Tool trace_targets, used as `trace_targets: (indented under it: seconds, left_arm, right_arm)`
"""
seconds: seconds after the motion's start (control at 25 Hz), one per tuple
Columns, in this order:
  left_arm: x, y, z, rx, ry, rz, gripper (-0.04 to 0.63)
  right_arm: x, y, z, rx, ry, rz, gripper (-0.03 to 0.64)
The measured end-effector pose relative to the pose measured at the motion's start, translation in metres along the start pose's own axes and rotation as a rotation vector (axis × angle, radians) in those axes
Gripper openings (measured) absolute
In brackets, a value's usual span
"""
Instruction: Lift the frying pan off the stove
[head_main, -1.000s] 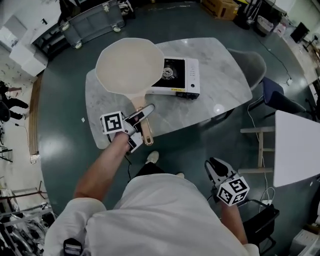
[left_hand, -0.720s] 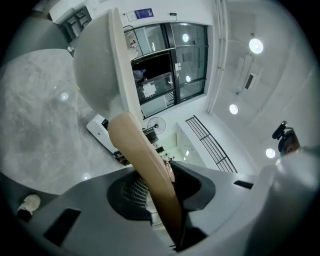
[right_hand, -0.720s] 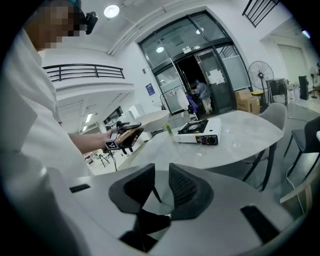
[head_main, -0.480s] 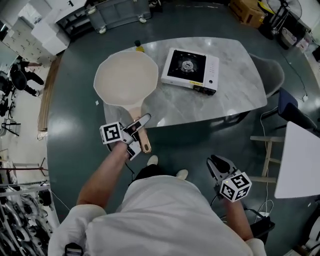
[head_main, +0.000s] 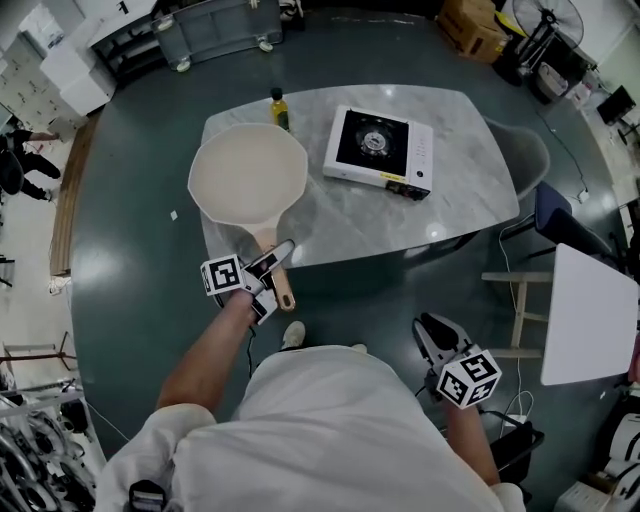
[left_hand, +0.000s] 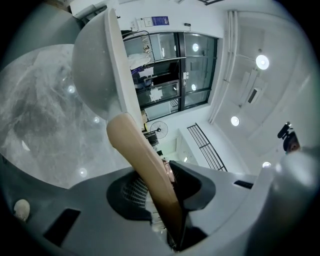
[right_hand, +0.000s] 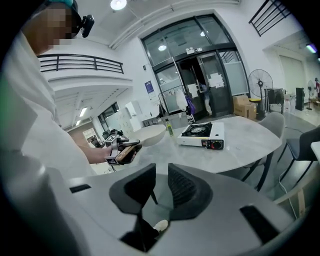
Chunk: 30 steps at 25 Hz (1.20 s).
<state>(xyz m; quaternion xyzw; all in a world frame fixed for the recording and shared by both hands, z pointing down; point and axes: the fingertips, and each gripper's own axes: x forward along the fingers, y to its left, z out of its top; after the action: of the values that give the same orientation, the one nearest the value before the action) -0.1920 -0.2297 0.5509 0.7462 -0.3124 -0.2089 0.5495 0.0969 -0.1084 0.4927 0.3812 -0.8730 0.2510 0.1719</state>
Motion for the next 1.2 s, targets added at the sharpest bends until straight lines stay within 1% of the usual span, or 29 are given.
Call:
trace_targets:
  seconds: [0.08, 0.2, 0.28, 0.44, 0.52, 0.64, 0.76, 0.84, 0.96, 1.2]
  left_arm:
    - [-0.001, 0.010, 0.007, 0.006, 0.007, -0.014, 0.126]
    - [-0.002, 0.026, 0.014, -0.023, 0.010, -0.033, 0.127]
    - [-0.001, 0.038, 0.020, -0.028, 0.014, -0.039, 0.129]
    - [-0.006, 0.064, 0.028, -0.050, 0.031, -0.029, 0.132]
    - [-0.009, 0.073, 0.033, -0.049, 0.041, -0.024, 0.132]
    - [-0.011, 0.082, 0.041, -0.042, 0.054, -0.032, 0.133]
    - [-0.012, 0.090, 0.043, -0.056, 0.068, -0.039, 0.137]
    - [-0.012, 0.094, 0.045, -0.043, 0.078, -0.042, 0.137]
    - [-0.011, 0.097, 0.046, -0.046, 0.089, -0.062, 0.137]
    - [-0.011, 0.112, 0.043, -0.028, 0.127, -0.045, 0.135]
  right_arm:
    - [0.006, 0.011, 0.003, -0.003, 0.002, -0.014, 0.083]
    - [0.016, 0.027, 0.006, -0.013, 0.008, -0.036, 0.083]
    - [0.022, 0.034, 0.007, -0.013, 0.012, -0.054, 0.083]
    - [0.028, 0.050, 0.004, -0.006, 0.028, -0.091, 0.083]
    - [0.031, 0.060, 0.003, -0.001, 0.037, -0.107, 0.083]
    - [0.037, 0.075, 0.001, 0.003, 0.050, -0.124, 0.083]
    - [0.040, 0.086, -0.003, 0.010, 0.062, -0.137, 0.083]
    - [0.042, 0.092, -0.004, 0.014, 0.068, -0.146, 0.083]
    - [0.042, 0.099, -0.006, 0.020, 0.072, -0.161, 0.081]
    - [0.042, 0.108, -0.014, 0.047, 0.071, -0.184, 0.081]
